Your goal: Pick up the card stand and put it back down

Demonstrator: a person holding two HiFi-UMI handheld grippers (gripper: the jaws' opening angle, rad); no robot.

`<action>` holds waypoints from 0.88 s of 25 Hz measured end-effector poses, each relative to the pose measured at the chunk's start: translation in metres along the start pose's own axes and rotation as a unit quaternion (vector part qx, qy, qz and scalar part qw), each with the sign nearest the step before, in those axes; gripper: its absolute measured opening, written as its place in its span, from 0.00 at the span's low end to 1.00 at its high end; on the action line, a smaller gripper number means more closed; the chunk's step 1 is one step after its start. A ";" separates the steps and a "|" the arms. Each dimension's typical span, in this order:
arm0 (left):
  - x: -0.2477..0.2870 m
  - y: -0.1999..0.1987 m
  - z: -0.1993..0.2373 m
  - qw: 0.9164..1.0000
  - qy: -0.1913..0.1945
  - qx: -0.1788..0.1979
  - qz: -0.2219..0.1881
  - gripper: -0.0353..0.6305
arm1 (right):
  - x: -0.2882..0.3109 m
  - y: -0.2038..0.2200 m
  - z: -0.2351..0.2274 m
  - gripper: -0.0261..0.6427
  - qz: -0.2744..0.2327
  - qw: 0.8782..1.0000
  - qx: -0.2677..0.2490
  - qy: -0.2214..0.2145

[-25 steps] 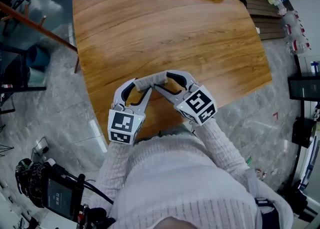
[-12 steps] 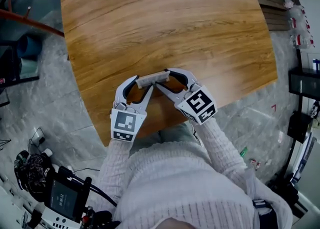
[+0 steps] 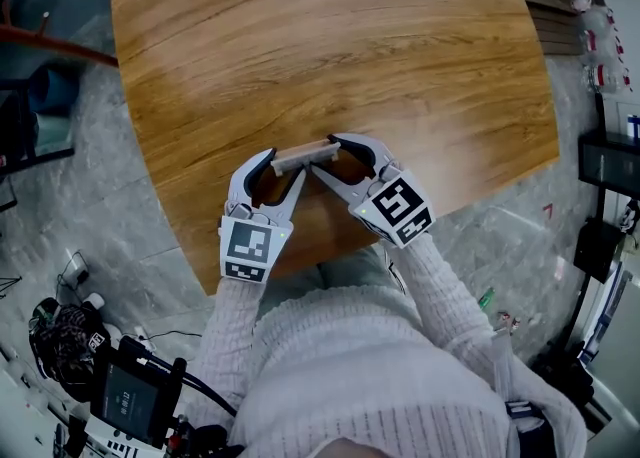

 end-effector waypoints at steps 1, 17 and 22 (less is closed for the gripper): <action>0.000 0.000 0.001 1.000 0.005 -0.007 -0.001 0.35 | 0.000 0.000 0.000 0.34 0.001 1.000 0.003 -0.002; -0.043 -0.015 -0.005 0.999 0.011 -0.032 -0.021 0.40 | -0.044 -0.015 0.020 0.30 -0.052 0.998 0.007 0.016; -0.064 -0.024 -0.026 0.999 0.016 -0.015 -0.036 0.36 | -0.070 -0.024 0.039 0.12 -0.104 0.994 0.002 0.031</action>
Point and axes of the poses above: the fingertips, and each gripper's own axes: x forward along the fingers, z to its left, y out of its underside, the point moved 9 cm from there along -x, backward along the fingers, and after that the axes turned 7 degrees about z, right-handed, at the moved point
